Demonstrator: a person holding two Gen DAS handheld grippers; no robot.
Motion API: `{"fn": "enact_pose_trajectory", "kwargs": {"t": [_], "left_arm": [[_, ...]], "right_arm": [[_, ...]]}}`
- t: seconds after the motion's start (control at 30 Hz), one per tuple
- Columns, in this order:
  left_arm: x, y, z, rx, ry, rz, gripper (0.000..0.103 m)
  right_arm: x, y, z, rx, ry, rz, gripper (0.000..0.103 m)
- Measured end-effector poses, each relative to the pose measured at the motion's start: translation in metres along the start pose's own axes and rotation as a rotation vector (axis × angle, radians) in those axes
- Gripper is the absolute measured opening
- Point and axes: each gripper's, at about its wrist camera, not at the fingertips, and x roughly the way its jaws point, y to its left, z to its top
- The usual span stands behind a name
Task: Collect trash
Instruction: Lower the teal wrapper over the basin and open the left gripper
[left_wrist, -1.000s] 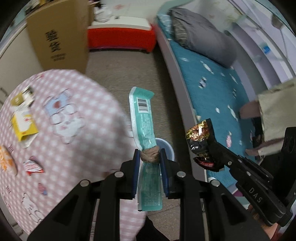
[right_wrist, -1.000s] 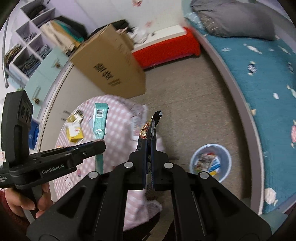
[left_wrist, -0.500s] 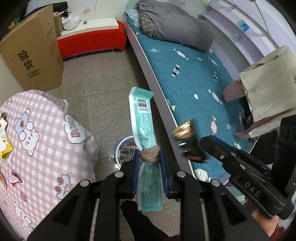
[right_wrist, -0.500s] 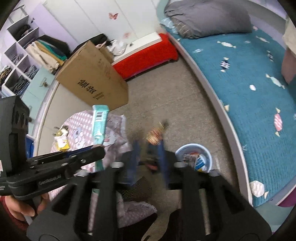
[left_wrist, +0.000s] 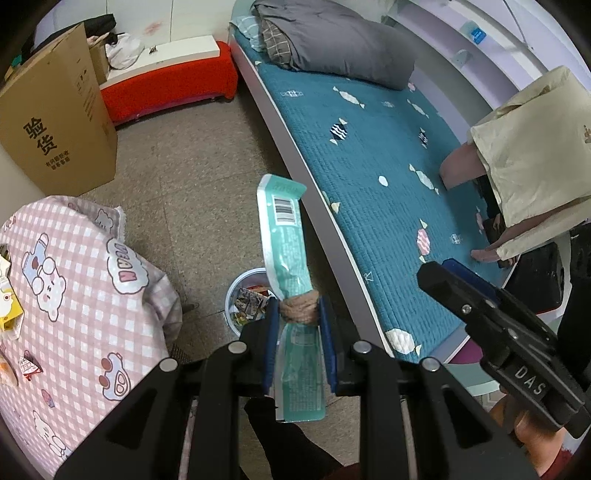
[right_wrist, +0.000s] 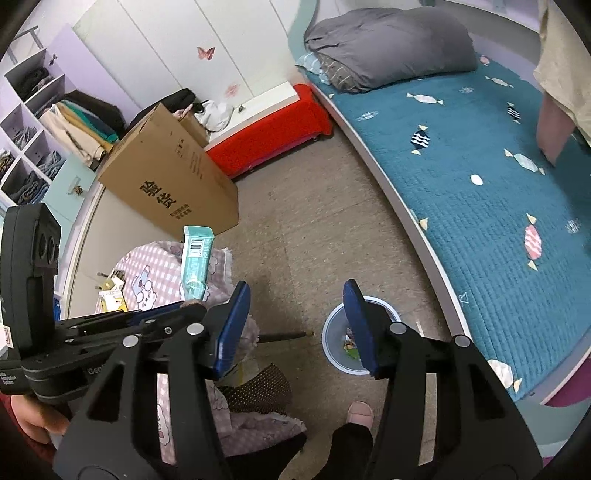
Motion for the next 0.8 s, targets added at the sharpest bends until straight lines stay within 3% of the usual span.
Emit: {"fn": "enact_pose_trajectory", "kwargs": {"t": [0.67, 0.7, 0.77, 0.8], "left_arm": [[0.011, -0.044, 0.008, 0.076, -0.005, -0.005, 0.023], [0.011, -0.046, 0.009, 0.078, -0.004, -0.001, 0.025], [0.013, -0.047, 0.01, 0.071, 0.003, 0.002, 0.043], [0.013, -0.047, 0.01, 0.063, -0.006, 0.014, 0.057]], "right_arm": [[-0.027, -0.026, -0.004, 0.055, -0.047, -0.027, 0.056], [-0.028, -0.027, -0.005, 0.059, -0.05, -0.034, 0.057], [-0.028, -0.03, -0.006, 0.067, -0.048, -0.037, 0.057], [-0.028, -0.031, -0.006, 0.069, -0.047, -0.039, 0.057]]}}
